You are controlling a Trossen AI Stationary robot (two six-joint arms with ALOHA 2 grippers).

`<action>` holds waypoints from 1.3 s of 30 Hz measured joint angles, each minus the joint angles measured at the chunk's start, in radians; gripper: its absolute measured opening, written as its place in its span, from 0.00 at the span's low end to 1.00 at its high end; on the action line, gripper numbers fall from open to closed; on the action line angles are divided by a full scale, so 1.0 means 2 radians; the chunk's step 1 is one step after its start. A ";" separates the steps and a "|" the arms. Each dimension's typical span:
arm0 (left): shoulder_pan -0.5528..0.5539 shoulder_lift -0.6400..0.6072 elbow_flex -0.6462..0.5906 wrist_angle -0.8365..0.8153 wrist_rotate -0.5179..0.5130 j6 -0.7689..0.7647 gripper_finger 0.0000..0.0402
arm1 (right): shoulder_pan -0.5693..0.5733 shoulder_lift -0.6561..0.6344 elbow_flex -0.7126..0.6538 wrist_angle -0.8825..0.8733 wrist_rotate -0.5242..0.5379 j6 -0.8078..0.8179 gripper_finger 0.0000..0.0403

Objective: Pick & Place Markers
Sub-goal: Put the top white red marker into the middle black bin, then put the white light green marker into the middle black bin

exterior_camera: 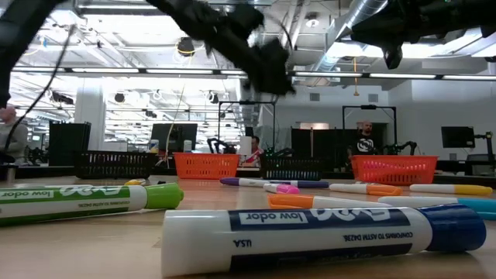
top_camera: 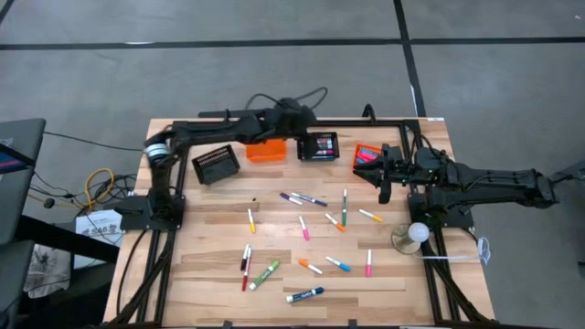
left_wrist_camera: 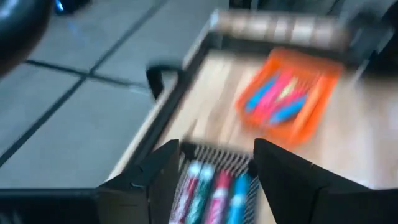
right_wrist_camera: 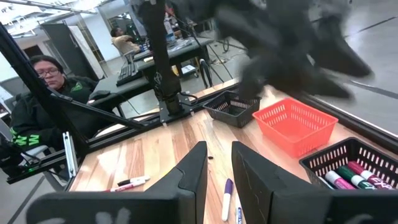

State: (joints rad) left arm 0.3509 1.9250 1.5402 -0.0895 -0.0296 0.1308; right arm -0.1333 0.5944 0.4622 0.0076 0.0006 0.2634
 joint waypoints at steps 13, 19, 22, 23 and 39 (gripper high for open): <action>-0.110 -0.190 -0.167 -0.006 -0.033 -0.192 0.47 | 0.001 0.000 0.000 0.000 -0.002 0.000 0.16; -0.175 -0.207 -0.220 -0.004 -0.103 -0.318 0.46 | 0.001 0.000 0.000 0.000 -0.024 0.000 0.16; -0.196 -0.207 -0.233 -0.004 -0.116 -0.367 0.46 | 0.001 0.000 0.000 0.000 -0.031 0.000 0.16; -0.203 -0.207 -0.236 -0.003 -0.116 -0.379 0.46 | 0.001 0.000 0.000 0.000 -0.032 0.000 0.16; -0.281 -0.207 -0.245 -0.002 -0.156 -0.405 0.45 | 0.001 0.001 0.000 -0.002 -0.053 0.000 0.16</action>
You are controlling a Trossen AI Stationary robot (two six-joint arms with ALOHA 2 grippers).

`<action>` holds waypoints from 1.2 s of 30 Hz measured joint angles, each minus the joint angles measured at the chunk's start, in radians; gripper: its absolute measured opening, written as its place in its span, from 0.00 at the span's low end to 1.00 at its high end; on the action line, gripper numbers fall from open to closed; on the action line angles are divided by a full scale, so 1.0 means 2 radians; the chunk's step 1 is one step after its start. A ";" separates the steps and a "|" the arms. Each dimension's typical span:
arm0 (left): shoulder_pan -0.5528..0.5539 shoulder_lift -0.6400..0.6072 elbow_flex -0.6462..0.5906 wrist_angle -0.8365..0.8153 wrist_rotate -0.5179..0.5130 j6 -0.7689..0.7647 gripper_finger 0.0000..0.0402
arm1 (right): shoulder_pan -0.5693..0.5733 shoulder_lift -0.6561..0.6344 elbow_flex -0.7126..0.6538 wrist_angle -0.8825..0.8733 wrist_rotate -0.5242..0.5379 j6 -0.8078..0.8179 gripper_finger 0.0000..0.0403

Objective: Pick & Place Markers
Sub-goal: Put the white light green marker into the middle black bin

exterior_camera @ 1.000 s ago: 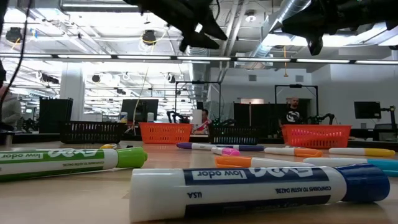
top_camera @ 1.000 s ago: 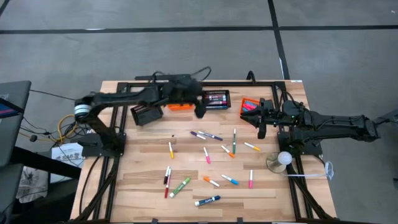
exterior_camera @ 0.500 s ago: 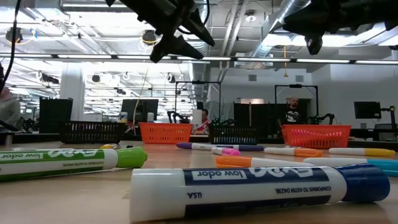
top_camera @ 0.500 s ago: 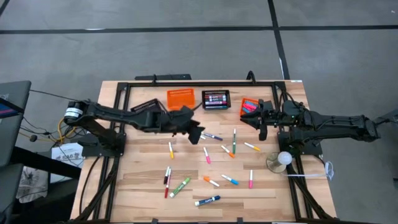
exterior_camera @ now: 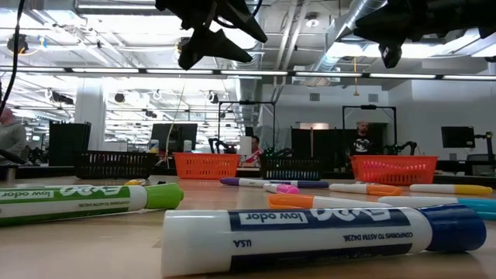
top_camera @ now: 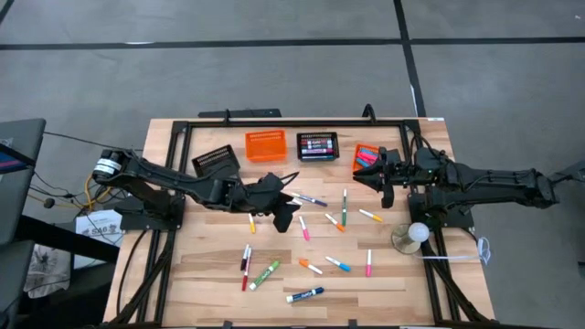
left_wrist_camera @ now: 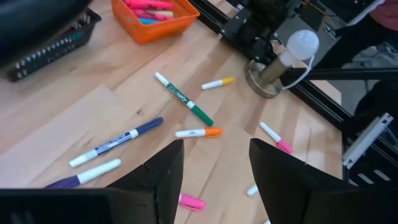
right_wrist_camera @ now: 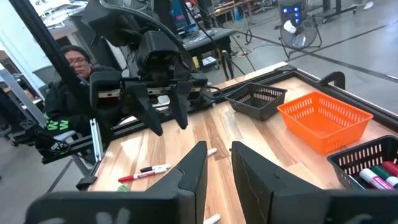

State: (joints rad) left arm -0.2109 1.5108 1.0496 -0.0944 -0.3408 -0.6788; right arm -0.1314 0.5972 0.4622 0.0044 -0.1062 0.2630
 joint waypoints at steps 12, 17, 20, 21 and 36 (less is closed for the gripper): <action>-0.003 0.000 0.000 0.000 0.015 -0.056 0.45 | 0.000 0.000 0.000 -0.006 0.000 0.000 0.16; -0.025 0.000 0.000 0.000 0.063 -0.139 0.45 | 0.000 0.000 0.000 -0.031 0.000 0.000 0.16; -0.052 0.000 0.000 -0.001 0.064 -0.164 0.45 | 0.000 0.000 0.000 -0.039 0.000 0.000 0.16; -0.061 0.000 0.000 -0.001 0.064 -0.173 0.45 | 0.000 0.000 0.000 -0.040 0.000 0.000 0.16; -0.149 0.067 0.001 -0.020 0.034 -0.323 0.45 | 0.000 0.000 0.000 -0.040 0.000 -0.005 0.16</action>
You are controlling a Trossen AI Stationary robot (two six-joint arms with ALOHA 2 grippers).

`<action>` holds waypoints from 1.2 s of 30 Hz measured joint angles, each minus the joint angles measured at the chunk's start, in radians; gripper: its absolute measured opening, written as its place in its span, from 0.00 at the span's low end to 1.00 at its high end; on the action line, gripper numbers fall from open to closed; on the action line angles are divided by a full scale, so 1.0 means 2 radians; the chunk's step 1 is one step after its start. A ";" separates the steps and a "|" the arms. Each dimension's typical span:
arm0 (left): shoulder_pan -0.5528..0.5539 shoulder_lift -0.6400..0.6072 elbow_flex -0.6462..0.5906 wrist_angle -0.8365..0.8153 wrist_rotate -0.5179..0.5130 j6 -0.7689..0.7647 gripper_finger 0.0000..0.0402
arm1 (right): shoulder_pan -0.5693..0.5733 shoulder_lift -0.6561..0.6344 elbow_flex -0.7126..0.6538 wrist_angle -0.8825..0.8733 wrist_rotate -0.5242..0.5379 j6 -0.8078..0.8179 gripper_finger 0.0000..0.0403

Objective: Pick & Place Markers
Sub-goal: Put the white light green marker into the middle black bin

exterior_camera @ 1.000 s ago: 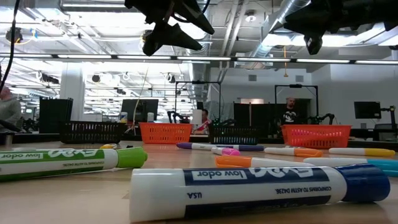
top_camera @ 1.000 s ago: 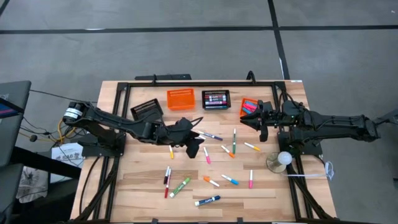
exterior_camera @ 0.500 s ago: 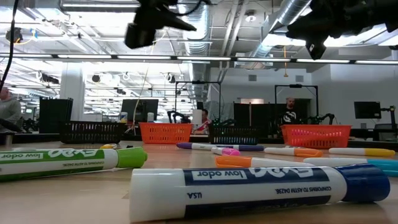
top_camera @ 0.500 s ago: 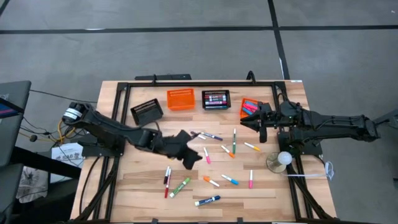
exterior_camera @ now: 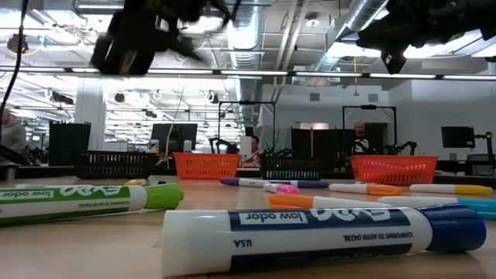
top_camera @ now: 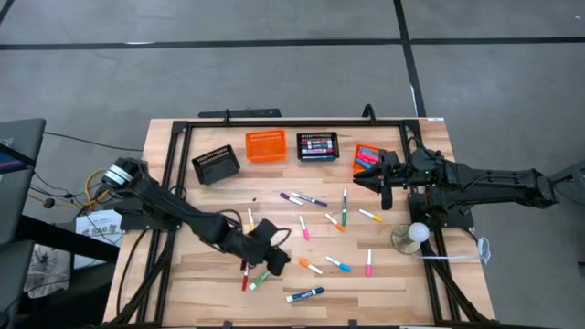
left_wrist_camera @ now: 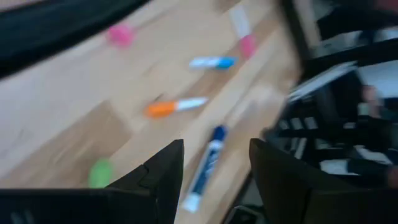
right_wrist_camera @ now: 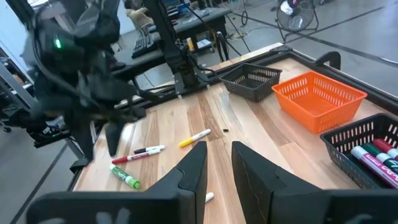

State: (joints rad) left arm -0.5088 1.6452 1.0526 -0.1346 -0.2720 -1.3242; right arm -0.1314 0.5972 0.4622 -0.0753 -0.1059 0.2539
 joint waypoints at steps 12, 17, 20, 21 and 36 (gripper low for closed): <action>0.005 0.038 -0.001 0.006 0.040 -0.025 0.45 | 0.000 0.000 0.000 0.000 0.000 -0.035 0.16; 0.016 0.029 -0.001 0.011 0.016 -0.038 0.45 | 0.000 0.000 0.000 0.000 0.000 -0.035 0.16; 0.019 0.029 -0.001 0.009 0.016 -0.036 0.45 | 0.000 0.000 0.000 0.000 0.000 -0.035 0.16; 0.019 0.029 -0.001 0.004 0.016 -0.036 0.45 | 0.000 0.000 0.000 0.000 0.000 -0.035 0.16; 0.013 0.029 0.019 -0.086 0.110 -0.058 0.45 | 0.000 0.000 0.000 0.000 0.000 -0.036 0.16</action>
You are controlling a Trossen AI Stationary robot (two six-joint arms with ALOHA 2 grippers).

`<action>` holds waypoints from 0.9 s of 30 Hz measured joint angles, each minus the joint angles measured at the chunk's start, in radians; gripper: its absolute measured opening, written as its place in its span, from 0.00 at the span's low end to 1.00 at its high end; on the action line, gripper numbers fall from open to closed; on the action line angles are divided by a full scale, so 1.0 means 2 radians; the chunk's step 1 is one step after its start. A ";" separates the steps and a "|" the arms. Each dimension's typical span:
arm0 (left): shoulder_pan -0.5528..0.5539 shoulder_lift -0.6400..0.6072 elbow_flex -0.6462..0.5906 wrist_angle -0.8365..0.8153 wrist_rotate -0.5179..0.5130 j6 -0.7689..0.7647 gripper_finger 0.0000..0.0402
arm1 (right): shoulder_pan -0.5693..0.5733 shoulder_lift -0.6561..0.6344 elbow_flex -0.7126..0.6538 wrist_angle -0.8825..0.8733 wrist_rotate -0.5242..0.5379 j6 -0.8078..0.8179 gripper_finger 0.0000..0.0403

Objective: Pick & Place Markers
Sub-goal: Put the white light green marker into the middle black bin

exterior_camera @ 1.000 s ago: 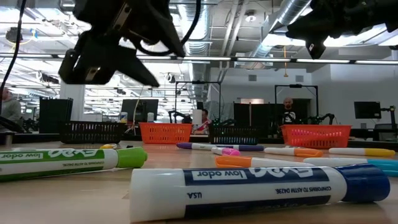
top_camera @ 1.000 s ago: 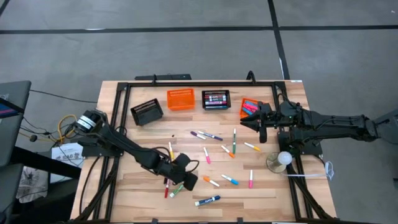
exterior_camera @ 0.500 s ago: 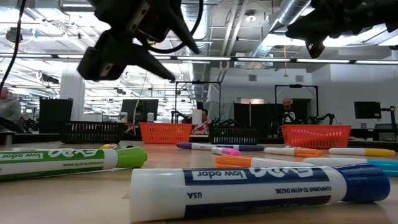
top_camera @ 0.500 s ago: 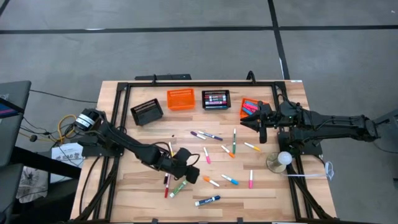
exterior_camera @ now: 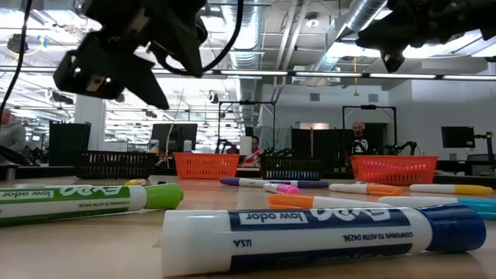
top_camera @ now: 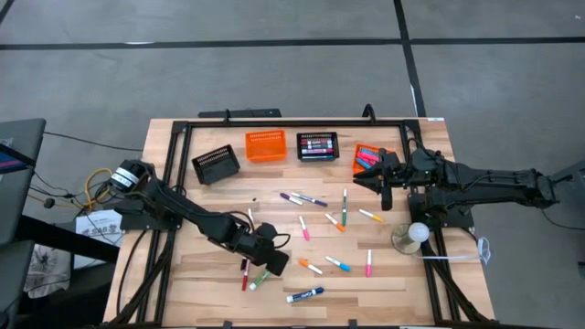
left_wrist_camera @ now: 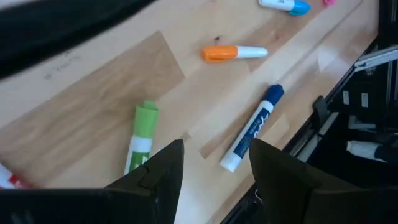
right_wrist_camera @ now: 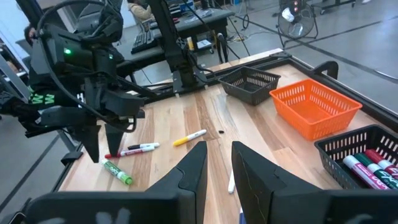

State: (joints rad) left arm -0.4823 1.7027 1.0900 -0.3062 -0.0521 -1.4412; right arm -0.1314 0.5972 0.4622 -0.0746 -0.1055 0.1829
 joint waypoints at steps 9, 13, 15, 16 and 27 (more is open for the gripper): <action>-0.036 0.014 0.016 -0.025 0.001 -0.042 0.45 | 0.000 0.000 0.000 0.000 0.000 -0.004 0.16; -0.045 0.041 0.027 -0.044 0.003 -0.061 0.45 | 0.000 0.000 0.000 0.000 0.000 -0.005 0.16; -0.045 0.060 0.046 -0.063 0.003 -0.061 0.45 | 0.000 0.000 0.000 0.000 0.000 -0.005 0.16; -0.044 0.070 0.058 -0.070 0.002 -0.057 0.45 | 0.000 0.000 0.000 0.000 0.000 -0.005 0.16; -0.047 0.126 0.110 -0.147 0.001 -0.042 0.45 | 0.000 0.000 0.000 0.000 0.000 -0.005 0.16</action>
State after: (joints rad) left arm -0.5758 1.9545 1.3094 -0.6007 -0.0504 -1.5256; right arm -0.1314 0.5969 0.4622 -0.0746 -0.1048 0.1726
